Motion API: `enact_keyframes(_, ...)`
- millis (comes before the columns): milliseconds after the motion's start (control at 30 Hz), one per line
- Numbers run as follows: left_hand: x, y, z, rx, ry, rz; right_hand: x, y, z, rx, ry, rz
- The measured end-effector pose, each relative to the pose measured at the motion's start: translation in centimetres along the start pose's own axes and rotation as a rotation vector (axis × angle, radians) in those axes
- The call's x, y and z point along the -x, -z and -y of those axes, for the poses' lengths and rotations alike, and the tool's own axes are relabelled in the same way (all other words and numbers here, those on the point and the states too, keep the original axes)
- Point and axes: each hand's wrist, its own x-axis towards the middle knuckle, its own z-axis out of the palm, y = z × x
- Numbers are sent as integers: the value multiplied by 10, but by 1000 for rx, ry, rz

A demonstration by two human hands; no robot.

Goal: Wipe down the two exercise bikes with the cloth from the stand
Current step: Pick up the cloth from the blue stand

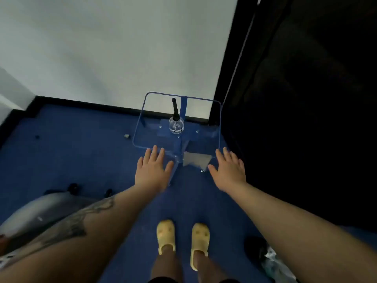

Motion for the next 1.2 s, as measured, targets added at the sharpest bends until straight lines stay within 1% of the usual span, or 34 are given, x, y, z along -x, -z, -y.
enact_keyframes(100,-40,-12,9,-64,10,60,-36,-18,3,52,26,54)
enact_keyframes(233,-91,-32,18,-124,-61,114,-78,-42,4,51,32,114)
enact_keyframes(333,-117,-44,23,-134,-80,138,-104,-57,5,66,28,123)
enact_keyframes(400,-127,-51,26,-127,-81,141,-115,-66,9,85,29,98)
enact_keyframes(600,-130,-63,31,-87,-73,138,-134,-81,14,110,2,-48)
enact_keyframes(767,-124,-70,31,-54,-52,140,-146,-84,12,76,-1,-46)
enact_keyframes(867,-120,-68,31,-39,-45,132,-144,-79,15,62,26,-64)
enact_keyframes(1000,-104,-49,26,32,7,109,-121,-58,24,-41,72,-109)
enact_keyframes(1100,-85,-18,18,103,48,34,-93,-28,30,-134,106,-200)
enact_keyframes(1200,-66,25,9,170,38,-77,-69,10,37,-273,135,-268)
